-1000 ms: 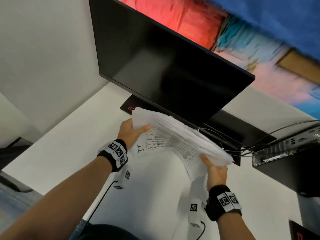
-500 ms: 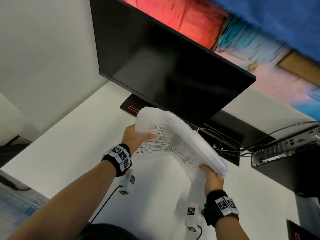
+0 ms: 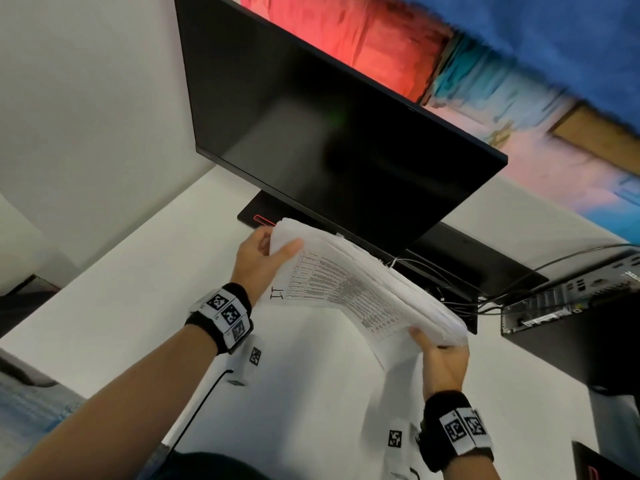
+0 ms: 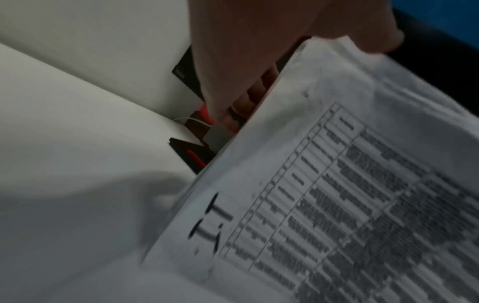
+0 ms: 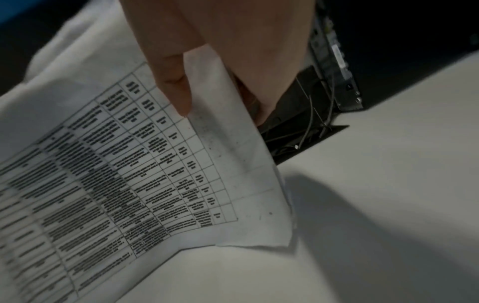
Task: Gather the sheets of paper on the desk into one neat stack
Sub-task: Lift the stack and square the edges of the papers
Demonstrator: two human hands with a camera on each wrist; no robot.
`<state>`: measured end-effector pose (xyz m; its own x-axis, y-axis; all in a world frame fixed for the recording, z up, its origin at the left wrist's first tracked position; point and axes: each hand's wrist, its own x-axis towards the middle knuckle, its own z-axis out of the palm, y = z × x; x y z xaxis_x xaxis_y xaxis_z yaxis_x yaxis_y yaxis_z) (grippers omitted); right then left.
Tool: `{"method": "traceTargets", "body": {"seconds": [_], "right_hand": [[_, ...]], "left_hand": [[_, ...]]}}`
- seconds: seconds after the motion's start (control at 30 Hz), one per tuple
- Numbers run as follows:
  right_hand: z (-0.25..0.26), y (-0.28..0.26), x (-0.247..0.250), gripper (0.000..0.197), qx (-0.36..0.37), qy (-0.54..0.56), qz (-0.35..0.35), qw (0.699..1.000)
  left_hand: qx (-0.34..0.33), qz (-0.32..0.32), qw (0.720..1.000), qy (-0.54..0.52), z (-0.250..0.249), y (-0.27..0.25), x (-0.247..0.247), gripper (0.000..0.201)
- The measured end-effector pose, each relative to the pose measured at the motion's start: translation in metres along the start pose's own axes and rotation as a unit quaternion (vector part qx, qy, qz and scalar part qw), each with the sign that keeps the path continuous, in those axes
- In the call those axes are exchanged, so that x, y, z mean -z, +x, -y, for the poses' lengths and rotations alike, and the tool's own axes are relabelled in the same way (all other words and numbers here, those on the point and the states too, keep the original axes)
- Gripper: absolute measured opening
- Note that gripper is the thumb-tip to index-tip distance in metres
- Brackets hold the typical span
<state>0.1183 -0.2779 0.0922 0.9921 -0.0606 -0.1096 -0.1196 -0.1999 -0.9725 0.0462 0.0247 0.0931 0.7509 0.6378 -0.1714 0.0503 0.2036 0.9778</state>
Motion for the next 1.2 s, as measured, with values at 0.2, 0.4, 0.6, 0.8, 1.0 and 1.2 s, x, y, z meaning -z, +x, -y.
{"method": "traceTargets", "body": {"seconds": [0.2,0.4,0.6,0.8,1.0,1.2], "right_hand": [[0.015,-0.005,0.005,0.092,0.258,-0.21,-0.007,0.943],[0.014,0.005,0.014,0.08,0.237,-0.239,0.015,0.942],[0.003,0.025,0.011,0.062,-0.08,0.051,0.068,0.993],[0.009,0.024,-0.018,0.044,-0.07,0.064,0.023,0.995],[0.008,0.019,-0.017,0.064,-0.009,0.051,0.008,0.999],[0.031,0.009,-0.021,0.052,-0.021,0.119,-0.005,0.993]], "left_hand": [[-0.007,-0.015,1.0,-0.002,-0.028,0.011,-0.018,0.037],[0.037,-0.014,0.998,-0.042,-0.035,0.019,-0.022,0.019],[0.051,0.056,0.997,0.014,-0.019,0.015,-0.015,0.035],[0.015,-0.019,1.0,0.012,-0.012,0.005,-0.035,0.042],[-0.006,-0.079,0.997,0.016,-0.029,0.018,-0.031,0.035],[0.007,-0.071,0.997,0.005,-0.035,0.024,-0.036,0.019]]}}
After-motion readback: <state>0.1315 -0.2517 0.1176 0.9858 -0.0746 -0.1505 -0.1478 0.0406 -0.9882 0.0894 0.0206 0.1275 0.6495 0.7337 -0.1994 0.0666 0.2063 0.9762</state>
